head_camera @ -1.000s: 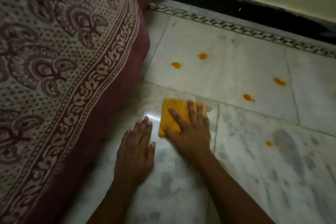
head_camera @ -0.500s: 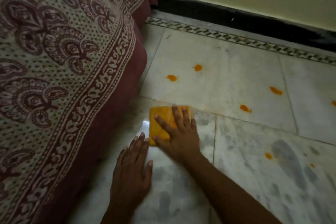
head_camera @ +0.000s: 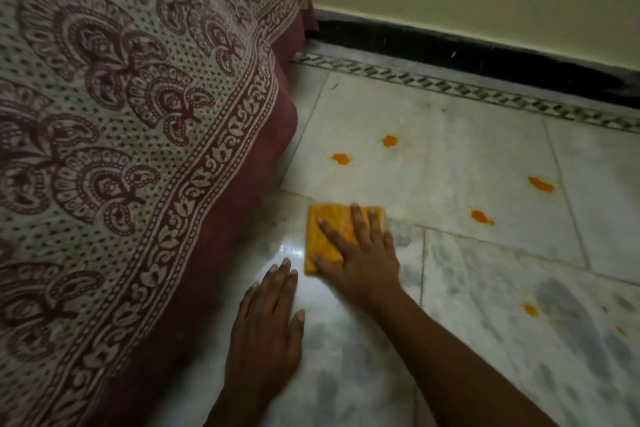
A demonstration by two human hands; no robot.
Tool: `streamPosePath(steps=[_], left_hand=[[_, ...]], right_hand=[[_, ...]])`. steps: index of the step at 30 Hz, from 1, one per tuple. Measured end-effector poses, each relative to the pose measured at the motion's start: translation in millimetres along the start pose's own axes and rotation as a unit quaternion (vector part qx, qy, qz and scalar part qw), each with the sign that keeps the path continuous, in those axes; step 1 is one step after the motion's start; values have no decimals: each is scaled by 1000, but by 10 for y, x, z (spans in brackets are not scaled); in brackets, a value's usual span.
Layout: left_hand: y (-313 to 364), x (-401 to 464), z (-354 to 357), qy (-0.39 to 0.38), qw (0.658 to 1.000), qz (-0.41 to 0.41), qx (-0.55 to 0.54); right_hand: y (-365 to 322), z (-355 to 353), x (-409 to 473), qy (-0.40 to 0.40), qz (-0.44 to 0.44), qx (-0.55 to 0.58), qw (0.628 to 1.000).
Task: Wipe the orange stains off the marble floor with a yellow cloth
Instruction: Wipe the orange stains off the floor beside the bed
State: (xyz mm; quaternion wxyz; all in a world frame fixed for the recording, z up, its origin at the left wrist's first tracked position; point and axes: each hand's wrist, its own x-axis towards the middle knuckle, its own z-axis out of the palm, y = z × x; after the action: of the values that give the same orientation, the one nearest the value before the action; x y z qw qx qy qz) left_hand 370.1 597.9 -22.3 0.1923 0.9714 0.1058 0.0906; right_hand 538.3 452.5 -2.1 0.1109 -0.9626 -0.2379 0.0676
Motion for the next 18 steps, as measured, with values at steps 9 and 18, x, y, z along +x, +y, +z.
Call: streamPosePath(steps=[9, 18], left_hand=[[-97, 1142, 269, 19, 999, 38, 10], [-59, 1396, 298, 14, 999, -2, 33]], right_hand=[[225, -157, 1071, 1, 191, 20, 981], [856, -217, 580, 31, 136, -24, 990]])
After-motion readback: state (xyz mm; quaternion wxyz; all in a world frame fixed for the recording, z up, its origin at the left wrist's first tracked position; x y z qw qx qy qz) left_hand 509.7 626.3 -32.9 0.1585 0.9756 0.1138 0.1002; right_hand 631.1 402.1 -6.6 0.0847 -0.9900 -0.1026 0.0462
